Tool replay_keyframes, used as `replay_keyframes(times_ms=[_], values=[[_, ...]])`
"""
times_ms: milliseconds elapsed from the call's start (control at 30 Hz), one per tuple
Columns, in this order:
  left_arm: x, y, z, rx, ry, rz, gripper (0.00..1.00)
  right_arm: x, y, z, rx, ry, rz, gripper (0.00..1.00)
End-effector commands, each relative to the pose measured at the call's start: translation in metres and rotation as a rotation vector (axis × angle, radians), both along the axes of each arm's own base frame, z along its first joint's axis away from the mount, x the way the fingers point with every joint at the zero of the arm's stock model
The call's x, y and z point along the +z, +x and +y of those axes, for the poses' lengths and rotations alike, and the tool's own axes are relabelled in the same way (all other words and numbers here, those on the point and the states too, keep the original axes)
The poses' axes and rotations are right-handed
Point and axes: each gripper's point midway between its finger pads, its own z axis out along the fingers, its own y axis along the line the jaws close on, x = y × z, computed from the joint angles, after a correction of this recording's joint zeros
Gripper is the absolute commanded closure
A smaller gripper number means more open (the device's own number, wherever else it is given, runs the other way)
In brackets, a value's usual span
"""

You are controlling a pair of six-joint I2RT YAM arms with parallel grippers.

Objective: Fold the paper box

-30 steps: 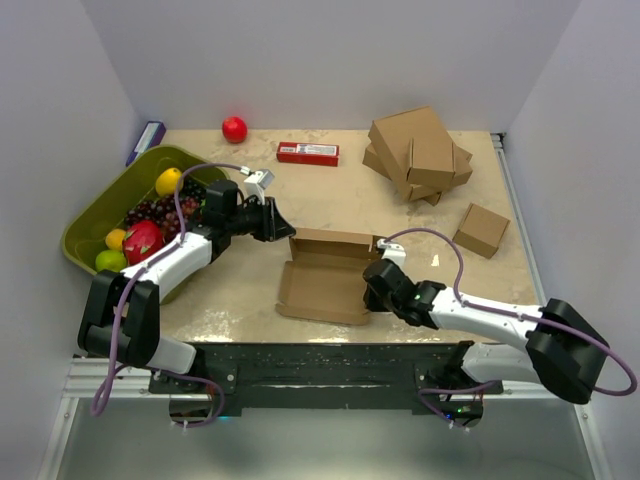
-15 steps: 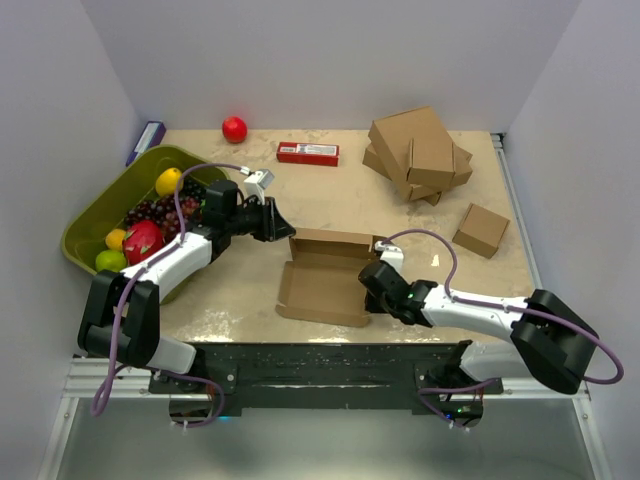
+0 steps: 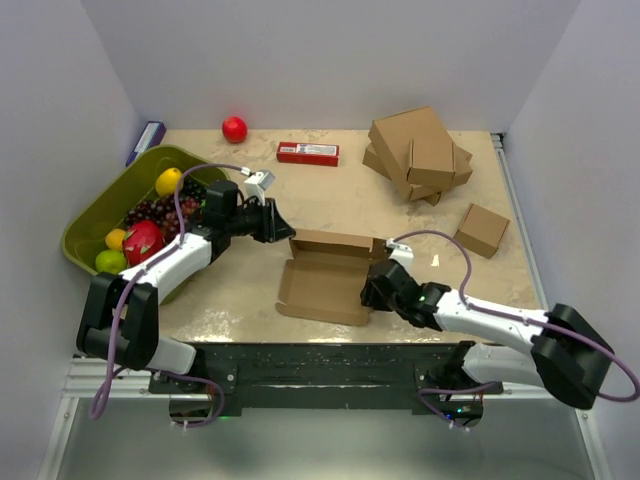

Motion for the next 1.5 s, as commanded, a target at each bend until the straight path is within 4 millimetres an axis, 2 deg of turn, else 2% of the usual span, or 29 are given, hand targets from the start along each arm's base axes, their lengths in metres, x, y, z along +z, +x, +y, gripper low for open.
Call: replay_keyframes(times_ms=[0, 100, 267, 400, 467, 600, 767, 1067, 1233, 1467], values=[[-0.001, -0.007, 0.003, -0.007, 0.021, -0.011, 0.72, 0.031, 0.014, -0.014, -0.092, 0.085, -0.069, 0.53], [0.0, -0.007, 0.002, -0.008, 0.019, -0.013, 0.72, 0.045, 0.027, -0.021, -0.146, 0.139, -0.132, 0.52], [0.001, -0.007, 0.002, -0.008, 0.017, -0.017, 0.72, 0.049, 0.05, -0.032, -0.231, 0.167, -0.203, 0.53], [0.002, -0.008, 0.002, -0.009, 0.014, -0.018, 0.72, 0.044, 0.063, -0.027, -0.259, 0.186, -0.212, 0.55], [0.003, -0.007, 0.002, -0.009, 0.013, -0.02, 0.72, 0.048, 0.07, -0.021, -0.268, 0.222, -0.238, 0.57], [0.003, -0.008, 0.001, -0.011, 0.007, -0.019, 0.72, 0.042, 0.083, -0.022, -0.326, 0.228, -0.273, 0.61], [0.003, -0.008, 0.001, -0.014, 0.006, -0.02, 0.72, 0.026, 0.088, -0.026, -0.37, 0.211, -0.273, 0.62], [0.002, -0.009, 0.0, -0.017, 0.004, -0.015, 0.72, 0.009, 0.094, -0.044, -0.458, 0.147, -0.307, 0.63], [0.002, -0.008, 0.0, -0.016, 0.003, -0.015, 0.72, -0.001, 0.098, -0.046, -0.465, 0.126, -0.322, 0.63], [0.001, -0.008, 0.0, -0.018, 0.0, -0.011, 0.72, 0.005, 0.108, -0.038, -0.441, 0.158, -0.384, 0.62]])
